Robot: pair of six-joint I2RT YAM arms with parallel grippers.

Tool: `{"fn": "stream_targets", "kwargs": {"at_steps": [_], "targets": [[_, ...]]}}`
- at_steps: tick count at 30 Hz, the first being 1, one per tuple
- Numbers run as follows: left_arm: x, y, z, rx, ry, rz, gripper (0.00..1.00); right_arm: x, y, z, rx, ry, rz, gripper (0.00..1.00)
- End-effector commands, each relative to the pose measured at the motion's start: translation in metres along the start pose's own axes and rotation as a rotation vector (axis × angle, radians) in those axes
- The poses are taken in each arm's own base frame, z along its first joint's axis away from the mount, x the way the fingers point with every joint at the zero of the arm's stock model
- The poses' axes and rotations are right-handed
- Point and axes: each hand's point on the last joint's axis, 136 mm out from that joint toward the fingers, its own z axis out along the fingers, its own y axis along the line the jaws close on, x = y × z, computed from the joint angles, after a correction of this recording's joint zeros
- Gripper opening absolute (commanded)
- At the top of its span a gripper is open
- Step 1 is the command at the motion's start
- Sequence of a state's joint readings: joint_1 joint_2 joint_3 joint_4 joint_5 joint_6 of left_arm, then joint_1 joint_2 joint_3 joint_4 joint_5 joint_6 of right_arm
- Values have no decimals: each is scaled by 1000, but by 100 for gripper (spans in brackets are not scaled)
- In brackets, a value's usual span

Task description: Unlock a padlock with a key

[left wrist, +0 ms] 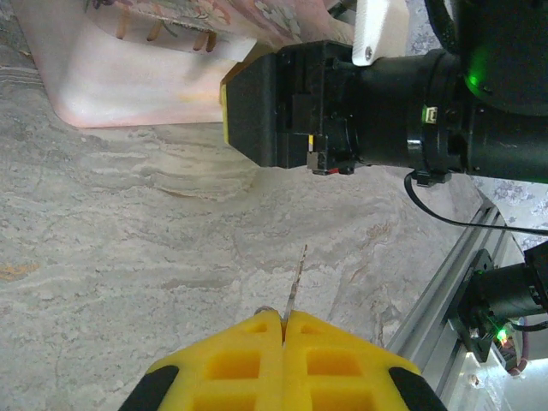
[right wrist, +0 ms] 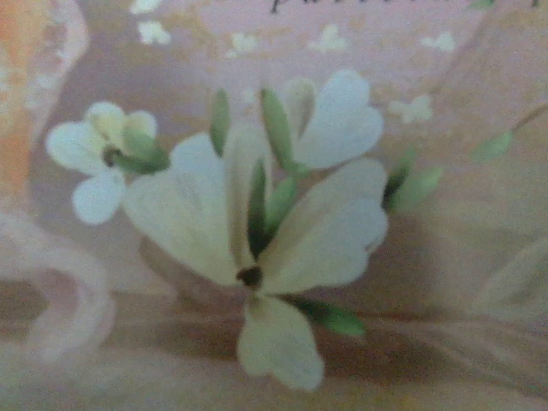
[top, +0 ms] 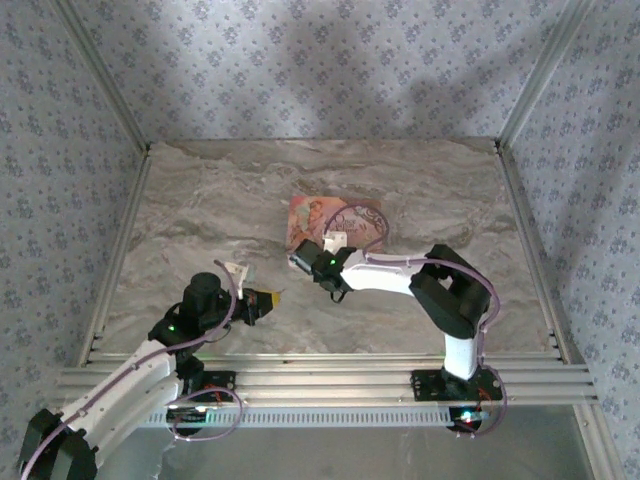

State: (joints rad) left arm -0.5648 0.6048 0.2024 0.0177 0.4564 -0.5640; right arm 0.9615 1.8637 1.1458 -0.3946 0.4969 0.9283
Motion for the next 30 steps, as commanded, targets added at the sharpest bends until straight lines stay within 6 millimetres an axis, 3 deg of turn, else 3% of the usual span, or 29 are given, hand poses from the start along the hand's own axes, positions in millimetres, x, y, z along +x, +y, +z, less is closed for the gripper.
{"fn": "stream_targets", "kwargs": {"at_steps": [1,9,15,19,30], "targets": [[-4,-5,-1,22,-6,32,0,-6,0,5,6,-4,29,45],[-2,-3,0,15,-2,34,0,-12,0,9,-13,-6,5,32],[-2,-2,0,13,-4,46,0,-13,6,-2,-72,18,-62,14],[-7,-9,0,43,-19,75,0,-9,13,-22,-168,89,-84,0],[-30,-37,19,154,-93,163,0,-9,17,-85,-450,348,65,0]]}}
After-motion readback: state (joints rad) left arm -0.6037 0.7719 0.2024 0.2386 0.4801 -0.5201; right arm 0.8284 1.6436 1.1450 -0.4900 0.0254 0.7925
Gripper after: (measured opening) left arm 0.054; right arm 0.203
